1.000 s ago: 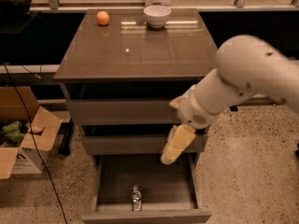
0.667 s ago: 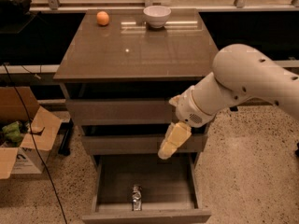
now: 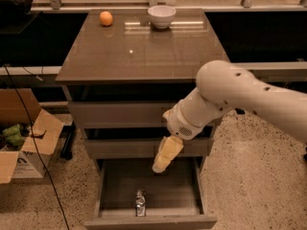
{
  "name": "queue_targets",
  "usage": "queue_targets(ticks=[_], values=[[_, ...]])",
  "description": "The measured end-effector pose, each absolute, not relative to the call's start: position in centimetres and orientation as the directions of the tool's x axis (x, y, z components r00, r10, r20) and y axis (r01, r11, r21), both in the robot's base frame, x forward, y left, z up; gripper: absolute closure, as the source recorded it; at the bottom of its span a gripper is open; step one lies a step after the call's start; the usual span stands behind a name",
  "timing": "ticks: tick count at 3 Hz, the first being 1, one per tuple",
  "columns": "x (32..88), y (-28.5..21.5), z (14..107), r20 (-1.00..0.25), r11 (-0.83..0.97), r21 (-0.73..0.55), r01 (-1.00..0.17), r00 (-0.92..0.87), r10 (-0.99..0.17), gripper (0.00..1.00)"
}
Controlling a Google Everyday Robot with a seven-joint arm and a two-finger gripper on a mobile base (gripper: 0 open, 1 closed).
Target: Pick redbull can from bottom drawer and place on counter
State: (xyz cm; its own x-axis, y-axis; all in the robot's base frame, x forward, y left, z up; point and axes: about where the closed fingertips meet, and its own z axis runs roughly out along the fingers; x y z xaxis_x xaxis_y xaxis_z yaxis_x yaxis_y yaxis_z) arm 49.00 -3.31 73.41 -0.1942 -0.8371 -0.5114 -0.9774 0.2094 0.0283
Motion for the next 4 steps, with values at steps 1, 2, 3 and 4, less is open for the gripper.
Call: queue_targets(ticks=[1,2,3,4], values=[[47.8,-0.9,65.6,-0.53,0.181,0.11,-0.977,-0.211,-0.821,0.0],[46.9,-0.1,60.6,-0.555,0.179,0.163,-0.97,-0.24,-0.797,0.0],[46.0,-0.8,54.0,-0.573,0.198,0.227,-0.954,-0.295,-0.765,0.0],[45.7,-1.4,46.8,-0.57,0.203,0.316,-0.927,-0.356,-0.741,0.0]])
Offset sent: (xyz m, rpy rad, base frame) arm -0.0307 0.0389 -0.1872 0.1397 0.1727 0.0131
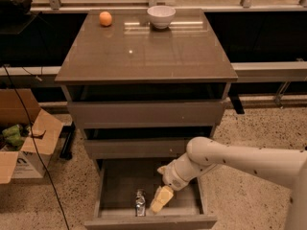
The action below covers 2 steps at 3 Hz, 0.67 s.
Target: Pick redbull can from bottom drawer and place on counter
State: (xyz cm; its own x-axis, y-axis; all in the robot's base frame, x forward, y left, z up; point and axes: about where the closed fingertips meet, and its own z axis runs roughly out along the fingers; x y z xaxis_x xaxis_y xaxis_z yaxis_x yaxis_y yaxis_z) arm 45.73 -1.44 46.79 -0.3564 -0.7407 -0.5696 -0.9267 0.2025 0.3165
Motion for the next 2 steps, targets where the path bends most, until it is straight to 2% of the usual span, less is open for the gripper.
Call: queue_targets(ticks=[1,2], values=[[45.8,-2.4,40.6,-0.526,0.215,0.433,-0.875,-0.439,-0.729,0.0],[45.6,-2.4,39.0,-0.517,0.218,0.46,-0.861,-0.459,-0.723,0.0]])
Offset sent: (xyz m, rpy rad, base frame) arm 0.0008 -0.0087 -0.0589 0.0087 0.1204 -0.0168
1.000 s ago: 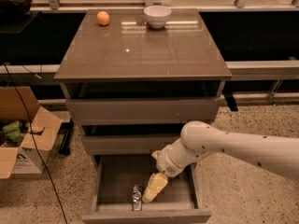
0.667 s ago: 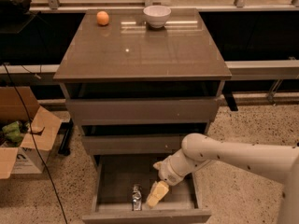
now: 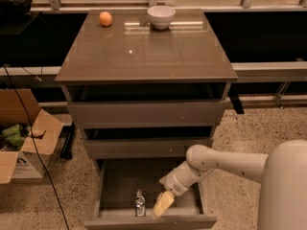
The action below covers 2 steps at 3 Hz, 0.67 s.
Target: Pick redbull can from bottom drawer and place on counter
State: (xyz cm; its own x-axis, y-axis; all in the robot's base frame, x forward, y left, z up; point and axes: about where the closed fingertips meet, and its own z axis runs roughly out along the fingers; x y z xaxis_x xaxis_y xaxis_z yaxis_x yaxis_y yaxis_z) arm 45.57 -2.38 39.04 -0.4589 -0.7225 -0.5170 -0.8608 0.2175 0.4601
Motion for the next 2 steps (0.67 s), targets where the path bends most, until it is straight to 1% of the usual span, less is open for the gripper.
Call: queue_targets(ticks=[1,2], values=[[46.4,-1.7,37.6,-0.492,0.265,0.467,-0.844,-0.496,-0.715,0.0],[47.5,-1.2,34.2,-0.463,0.375,0.47,-0.799,-0.585,-0.666,0.0]])
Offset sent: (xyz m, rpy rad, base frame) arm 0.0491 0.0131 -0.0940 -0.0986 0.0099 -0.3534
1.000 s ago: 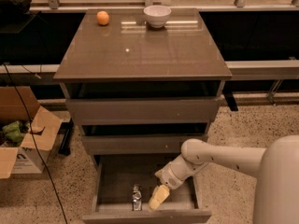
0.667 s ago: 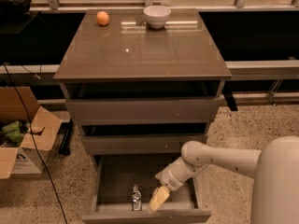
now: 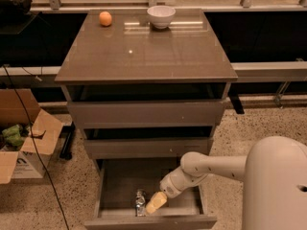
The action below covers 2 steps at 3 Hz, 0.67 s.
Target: Pick redbull can from bottom drawer and place on counter
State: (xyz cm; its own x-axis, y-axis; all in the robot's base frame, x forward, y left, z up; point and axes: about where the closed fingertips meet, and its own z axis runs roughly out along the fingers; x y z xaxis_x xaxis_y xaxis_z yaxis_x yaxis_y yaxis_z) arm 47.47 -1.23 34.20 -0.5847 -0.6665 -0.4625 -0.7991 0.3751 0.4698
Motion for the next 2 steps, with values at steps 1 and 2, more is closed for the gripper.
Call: queue_targets(ticks=[1,2], values=[[49.5,-1.2,30.2,-0.432,0.489,0.499,-0.715,-0.695,-0.575,0.0],[51.5,-0.8,26.5,-0.404,0.556,0.529,-0.642,-0.766,-0.5,0.0]])
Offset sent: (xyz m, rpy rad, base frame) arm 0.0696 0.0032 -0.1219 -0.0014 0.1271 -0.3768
